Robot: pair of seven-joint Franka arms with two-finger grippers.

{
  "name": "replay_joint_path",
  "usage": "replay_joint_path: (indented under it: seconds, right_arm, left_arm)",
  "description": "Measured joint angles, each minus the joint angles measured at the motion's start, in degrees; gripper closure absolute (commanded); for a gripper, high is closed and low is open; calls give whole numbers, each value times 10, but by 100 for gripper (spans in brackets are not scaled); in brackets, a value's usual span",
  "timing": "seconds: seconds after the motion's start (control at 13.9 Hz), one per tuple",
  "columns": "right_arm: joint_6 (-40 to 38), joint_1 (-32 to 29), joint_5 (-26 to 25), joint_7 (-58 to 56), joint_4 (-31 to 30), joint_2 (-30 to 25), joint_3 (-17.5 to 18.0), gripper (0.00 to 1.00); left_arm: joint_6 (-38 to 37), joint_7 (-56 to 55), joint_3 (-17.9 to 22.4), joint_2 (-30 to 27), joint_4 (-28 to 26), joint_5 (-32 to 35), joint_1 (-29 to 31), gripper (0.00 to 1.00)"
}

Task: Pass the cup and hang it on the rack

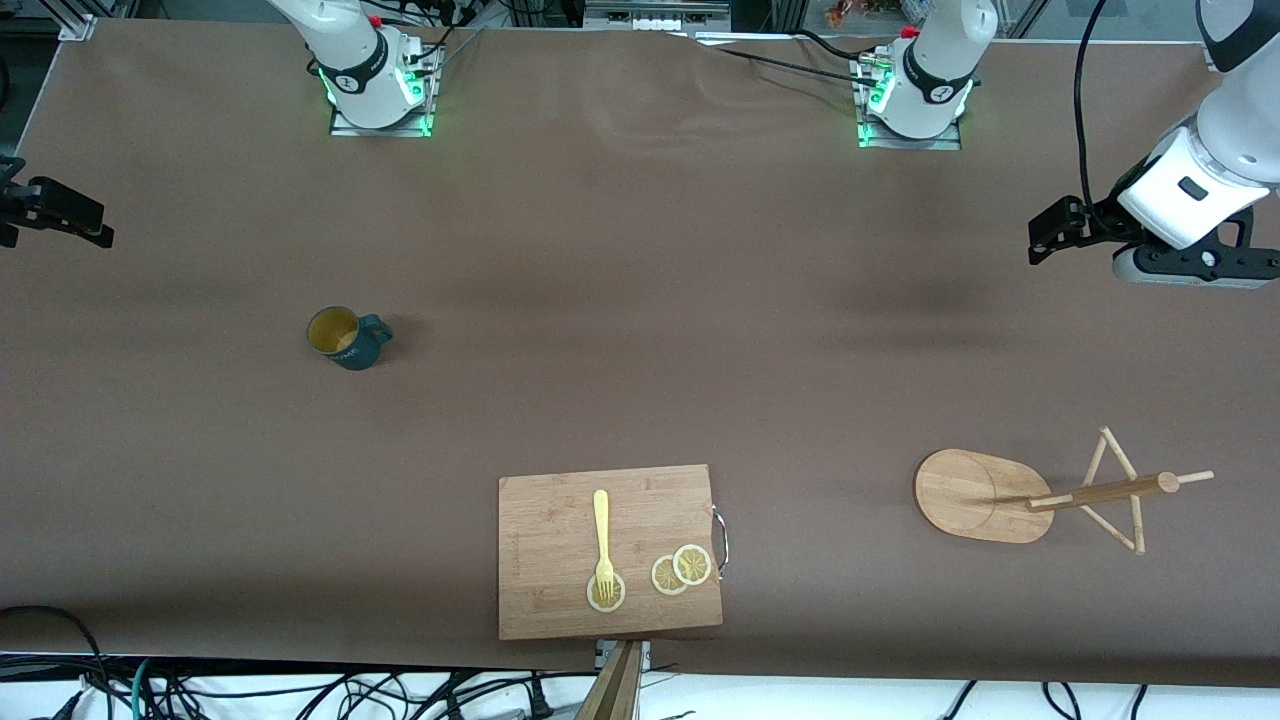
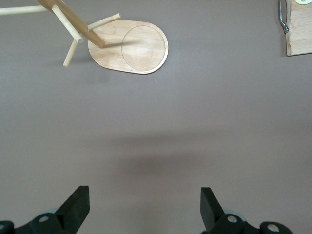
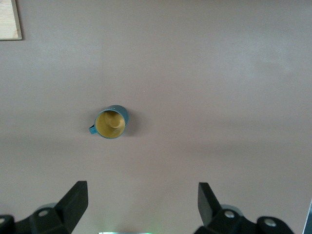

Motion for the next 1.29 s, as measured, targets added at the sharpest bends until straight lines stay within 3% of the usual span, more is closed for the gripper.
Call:
replay_joint_path:
  seconds: [0.79, 1.29]
  right_arm:
    - [0, 0, 9, 0, 0, 14, 0, 0]
    - [6, 3, 13, -1, -3, 101, 5, 0]
  left_arm:
    - [0, 0, 1, 0, 0, 0, 0, 0]
    - [-4, 3, 3, 1, 0, 0, 4, 0]
